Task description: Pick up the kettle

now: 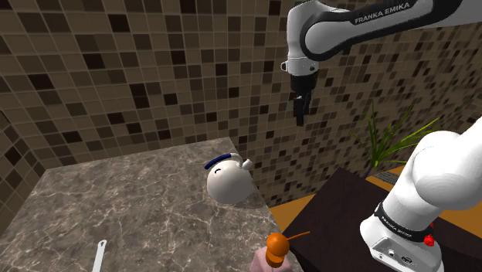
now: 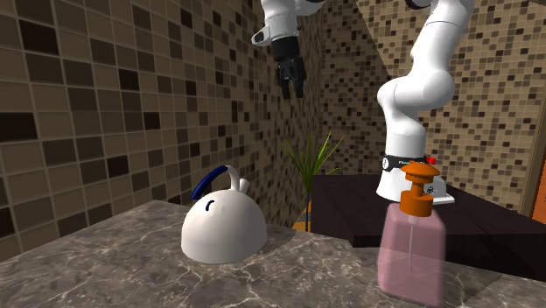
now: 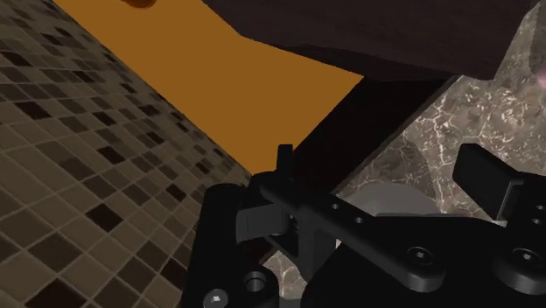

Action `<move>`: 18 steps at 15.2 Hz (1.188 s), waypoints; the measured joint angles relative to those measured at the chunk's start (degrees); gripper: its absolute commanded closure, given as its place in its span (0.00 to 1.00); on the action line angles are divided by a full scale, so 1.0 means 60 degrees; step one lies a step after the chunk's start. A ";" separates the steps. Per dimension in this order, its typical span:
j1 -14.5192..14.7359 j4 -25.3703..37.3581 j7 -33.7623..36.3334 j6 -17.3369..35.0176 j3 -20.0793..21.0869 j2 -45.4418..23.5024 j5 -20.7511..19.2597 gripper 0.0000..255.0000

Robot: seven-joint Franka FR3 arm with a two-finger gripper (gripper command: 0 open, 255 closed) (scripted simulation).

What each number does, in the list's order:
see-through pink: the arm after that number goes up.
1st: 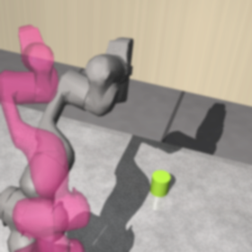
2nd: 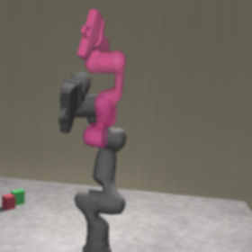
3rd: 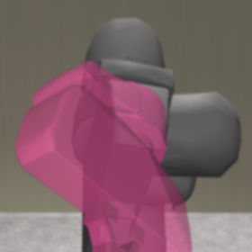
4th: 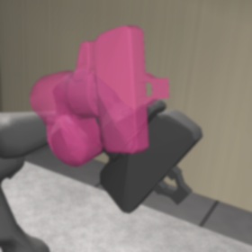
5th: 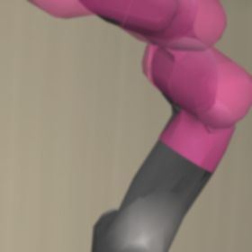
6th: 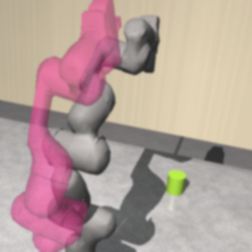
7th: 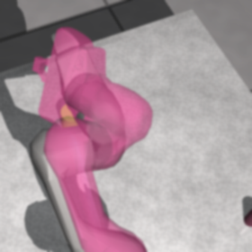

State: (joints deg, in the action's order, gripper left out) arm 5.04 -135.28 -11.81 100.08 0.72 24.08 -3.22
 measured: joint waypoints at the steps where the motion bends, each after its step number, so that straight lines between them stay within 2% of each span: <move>1: 0.0075 -0.0041 -0.0247 0.0259 0.0010 -0.0222 -0.0055 0.00; 7: 0.0524 0.0810 -0.1545 0.1520 0.0236 -0.2333 -0.0367 0.00; 18: 0.1230 0.2782 -0.3547 0.3063 0.0898 -0.5795 -0.1247 0.00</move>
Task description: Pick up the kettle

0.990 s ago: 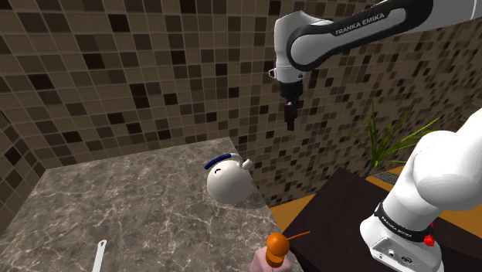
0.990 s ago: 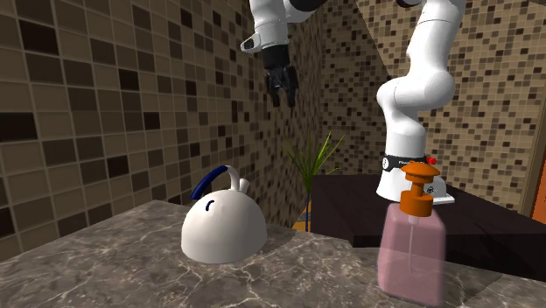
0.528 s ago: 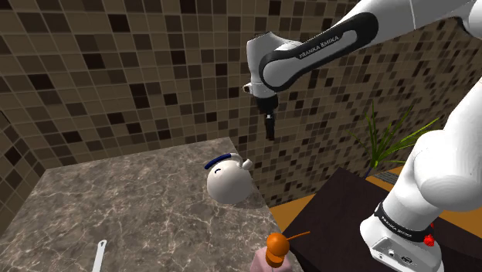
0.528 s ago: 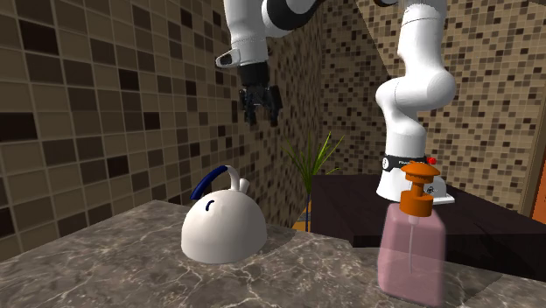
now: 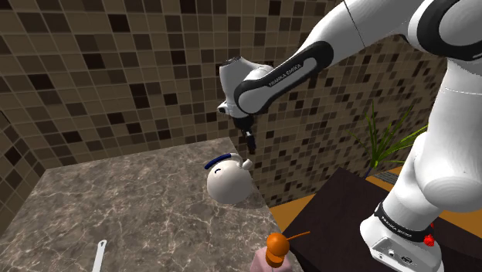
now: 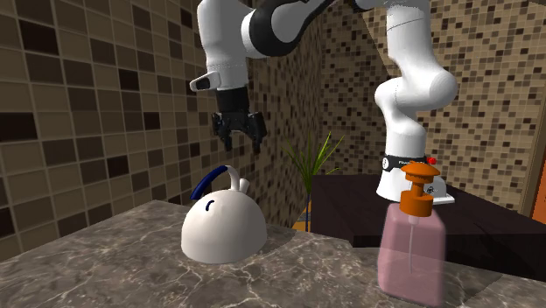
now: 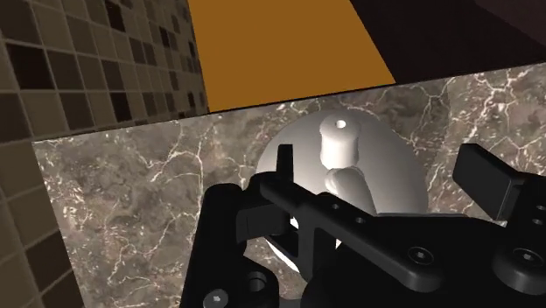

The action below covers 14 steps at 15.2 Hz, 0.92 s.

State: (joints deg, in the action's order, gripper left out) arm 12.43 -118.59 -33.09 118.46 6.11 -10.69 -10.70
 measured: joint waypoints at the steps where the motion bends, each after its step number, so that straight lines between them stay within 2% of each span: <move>1: 0.0092 0.0222 -0.0118 0.0120 0.0077 -0.0352 -0.0112 0.00; 3: 0.0154 0.0456 -0.0296 0.0279 0.0129 -0.0746 -0.0241 0.00; 10: 0.0227 0.0322 -0.0128 0.1013 0.0113 -0.1374 -0.0440 0.00; 11: 0.0230 0.0310 -0.0117 0.1046 0.0112 -0.1396 -0.0447 1.00; 14: 0.0234 0.0304 -0.0106 0.1071 0.0113 -0.1408 -0.0452 1.00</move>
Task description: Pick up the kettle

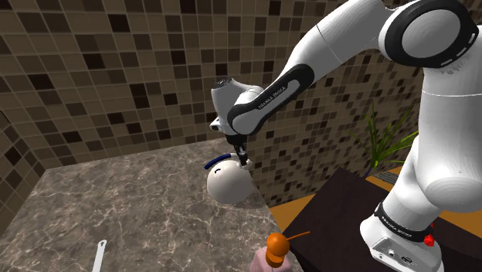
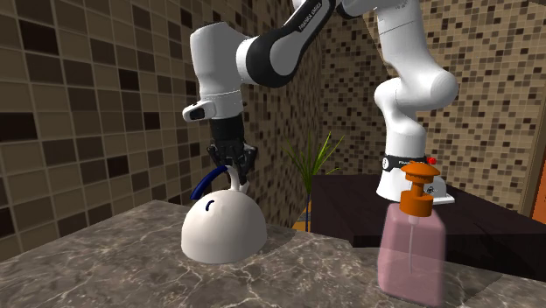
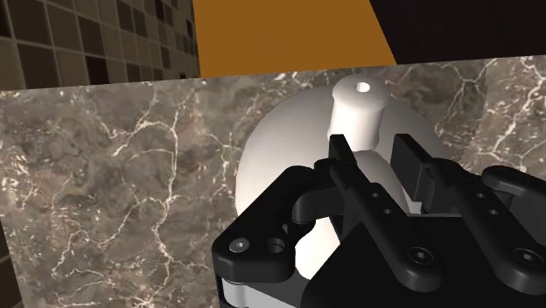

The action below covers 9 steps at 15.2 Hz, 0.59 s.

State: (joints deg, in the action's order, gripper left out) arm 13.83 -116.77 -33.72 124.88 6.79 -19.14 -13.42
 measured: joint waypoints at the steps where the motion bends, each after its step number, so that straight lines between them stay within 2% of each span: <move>1: 0.0000 0.0000 0.0001 -0.0001 0.0000 0.0002 -0.0001 1.00; 9: -0.0015 -0.0038 -0.0042 -0.0104 0.0009 0.0138 0.0033 1.00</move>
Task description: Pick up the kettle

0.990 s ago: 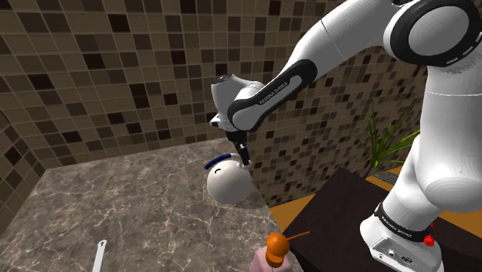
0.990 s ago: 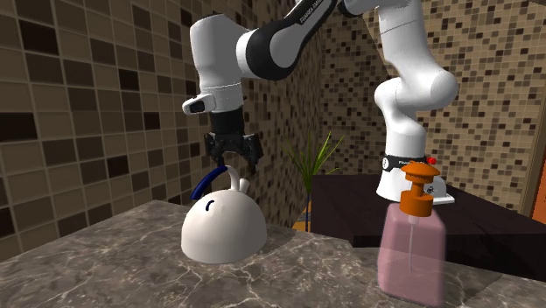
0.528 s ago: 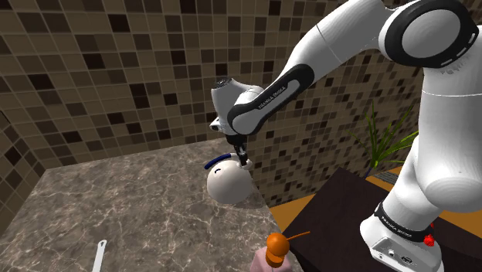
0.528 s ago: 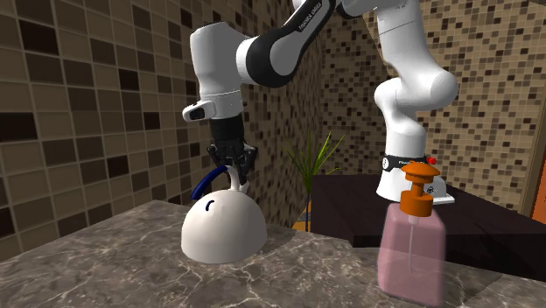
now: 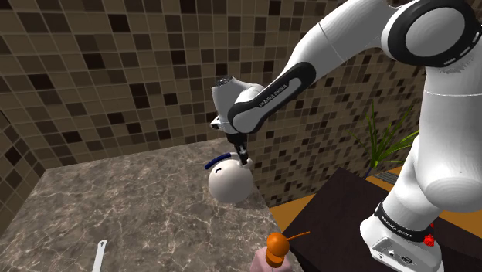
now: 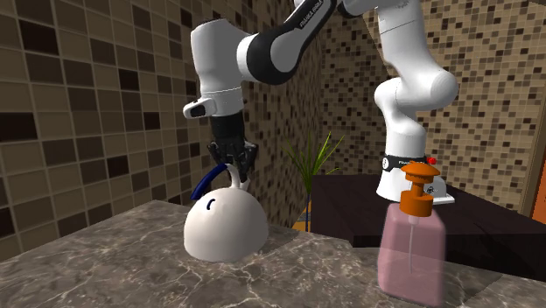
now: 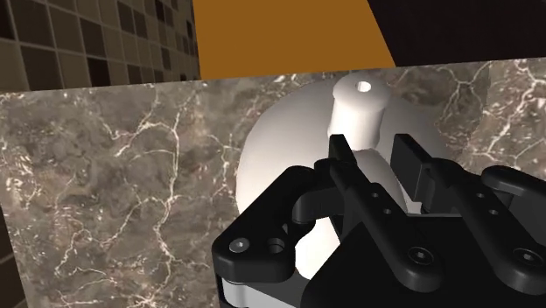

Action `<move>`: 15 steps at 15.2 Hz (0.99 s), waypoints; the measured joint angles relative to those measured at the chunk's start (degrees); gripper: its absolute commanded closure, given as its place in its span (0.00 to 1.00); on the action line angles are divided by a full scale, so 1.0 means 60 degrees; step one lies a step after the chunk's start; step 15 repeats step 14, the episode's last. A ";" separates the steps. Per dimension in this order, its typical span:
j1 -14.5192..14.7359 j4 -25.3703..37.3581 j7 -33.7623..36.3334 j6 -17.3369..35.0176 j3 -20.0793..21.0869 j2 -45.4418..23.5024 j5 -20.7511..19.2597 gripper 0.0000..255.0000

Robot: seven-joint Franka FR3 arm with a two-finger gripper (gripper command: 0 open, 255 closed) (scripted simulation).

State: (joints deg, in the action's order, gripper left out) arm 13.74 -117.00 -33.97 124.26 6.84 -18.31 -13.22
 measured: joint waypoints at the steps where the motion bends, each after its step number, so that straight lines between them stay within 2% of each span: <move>1: -0.0006 0.0037 -0.0032 -0.0104 0.0007 0.0069 0.0024 1.00; 15: -0.0029 0.0509 -0.0346 -0.1426 0.0093 0.0950 0.0301 1.00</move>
